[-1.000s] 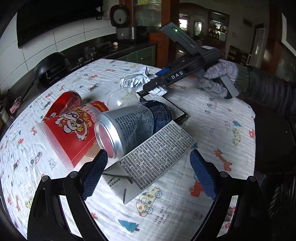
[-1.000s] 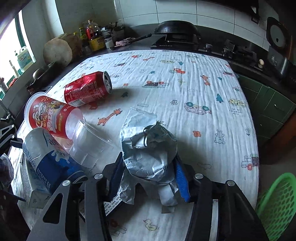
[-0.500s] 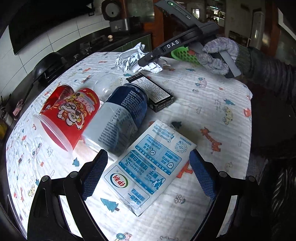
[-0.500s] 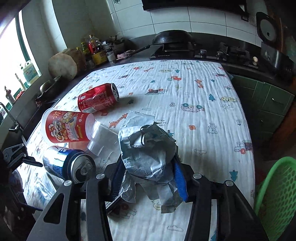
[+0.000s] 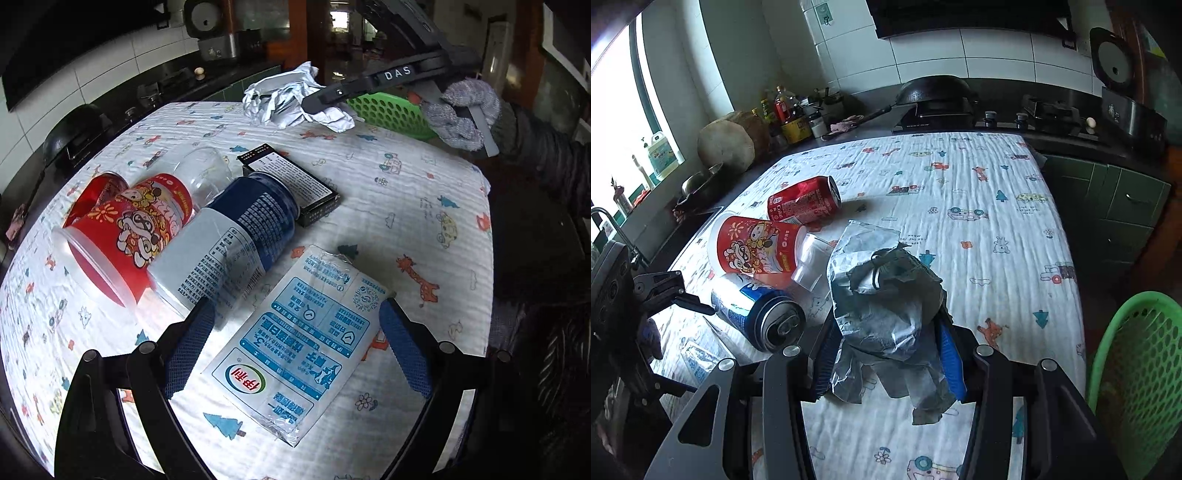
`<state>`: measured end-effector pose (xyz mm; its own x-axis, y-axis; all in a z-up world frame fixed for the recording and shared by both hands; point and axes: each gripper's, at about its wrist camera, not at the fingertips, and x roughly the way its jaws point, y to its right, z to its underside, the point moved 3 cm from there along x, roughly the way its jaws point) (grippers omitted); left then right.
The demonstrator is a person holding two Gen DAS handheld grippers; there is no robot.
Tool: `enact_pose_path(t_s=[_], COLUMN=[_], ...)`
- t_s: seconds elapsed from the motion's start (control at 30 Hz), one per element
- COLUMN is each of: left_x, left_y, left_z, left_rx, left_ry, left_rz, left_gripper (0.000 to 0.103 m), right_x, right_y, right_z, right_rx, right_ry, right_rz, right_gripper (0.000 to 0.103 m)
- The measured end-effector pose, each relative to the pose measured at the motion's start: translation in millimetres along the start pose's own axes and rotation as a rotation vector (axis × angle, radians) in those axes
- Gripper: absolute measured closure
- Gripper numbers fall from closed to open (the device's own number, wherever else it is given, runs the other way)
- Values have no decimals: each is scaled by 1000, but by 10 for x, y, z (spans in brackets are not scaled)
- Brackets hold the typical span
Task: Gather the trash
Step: 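Carry the foil toward the green basket with the right tool while the left tool grasps the milk pouch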
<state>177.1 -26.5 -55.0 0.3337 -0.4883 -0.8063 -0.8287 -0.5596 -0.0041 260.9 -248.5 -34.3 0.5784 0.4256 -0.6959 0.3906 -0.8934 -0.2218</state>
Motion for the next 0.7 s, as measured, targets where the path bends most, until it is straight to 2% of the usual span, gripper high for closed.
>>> enact_pose_path(t_s=[0.13, 0.23, 0.53, 0.7], left_x=[58, 97, 45, 76], left_y=[64, 166, 582, 589], left_z=[39, 55, 91, 53], left_rx=[-14, 7, 66, 85], left_ry=[2, -14, -51, -72], left_rz=[29, 22, 74, 56], left_gripper=[14, 14, 14, 14], right_x=[11, -5, -105, -162], right_y=[72, 105, 174, 178], right_z=[49, 94, 203, 246], right_rx=[22, 33, 52, 56], right_ry=[-3, -3, 5, 9], right_rz=[-1, -2, -8, -10], right_gripper=[56, 56, 56, 56])
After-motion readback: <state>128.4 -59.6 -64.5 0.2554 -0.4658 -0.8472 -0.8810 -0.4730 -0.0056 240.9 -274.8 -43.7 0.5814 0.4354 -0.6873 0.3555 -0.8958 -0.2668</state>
